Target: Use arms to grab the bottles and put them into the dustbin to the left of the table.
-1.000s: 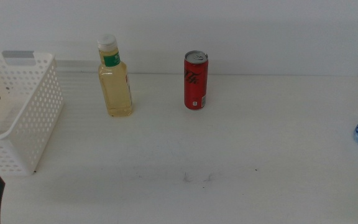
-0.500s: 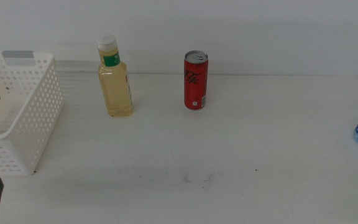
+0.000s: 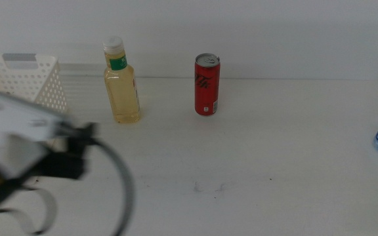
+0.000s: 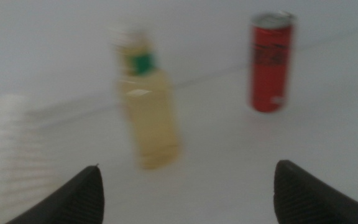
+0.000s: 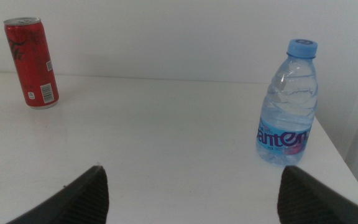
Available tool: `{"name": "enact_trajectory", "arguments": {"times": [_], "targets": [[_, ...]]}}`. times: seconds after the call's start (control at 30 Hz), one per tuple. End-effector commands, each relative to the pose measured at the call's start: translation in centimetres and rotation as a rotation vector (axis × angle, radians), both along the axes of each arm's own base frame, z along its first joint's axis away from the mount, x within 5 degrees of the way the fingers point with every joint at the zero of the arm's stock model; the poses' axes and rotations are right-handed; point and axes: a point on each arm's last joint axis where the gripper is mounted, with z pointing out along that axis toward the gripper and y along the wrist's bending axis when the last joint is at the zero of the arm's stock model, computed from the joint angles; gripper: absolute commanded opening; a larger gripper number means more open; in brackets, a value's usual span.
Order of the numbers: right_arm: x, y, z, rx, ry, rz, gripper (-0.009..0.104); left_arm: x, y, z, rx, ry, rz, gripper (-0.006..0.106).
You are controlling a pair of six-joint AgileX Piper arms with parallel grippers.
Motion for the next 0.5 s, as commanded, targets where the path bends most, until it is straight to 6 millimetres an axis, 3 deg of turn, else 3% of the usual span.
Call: {"name": "enact_trajectory", "arguments": {"times": [0.0, 0.2, 0.3, 0.47], "targets": [[0.0, -0.1, 0.0, -0.012, -0.006, -0.009, 0.093, 1.8, -2.3, -1.5, -0.057, 0.008, -0.042, 0.094], [0.0, -0.1, 0.0, -0.012, -0.006, -0.009, 0.093, 4.7, -8.4, -6.4, -0.154, -0.025, -0.067, 0.094], [0.0, -0.1, 0.0, -0.012, -0.006, -0.009, 0.093, 6.1, -10.8, -7.7, -0.197, -0.104, -0.025, 0.094], [0.0, -0.1, 0.0, -0.012, -0.006, -0.009, 0.093, 9.0, -14.7, -10.1, -0.247, -0.076, -0.004, 0.094]]}}
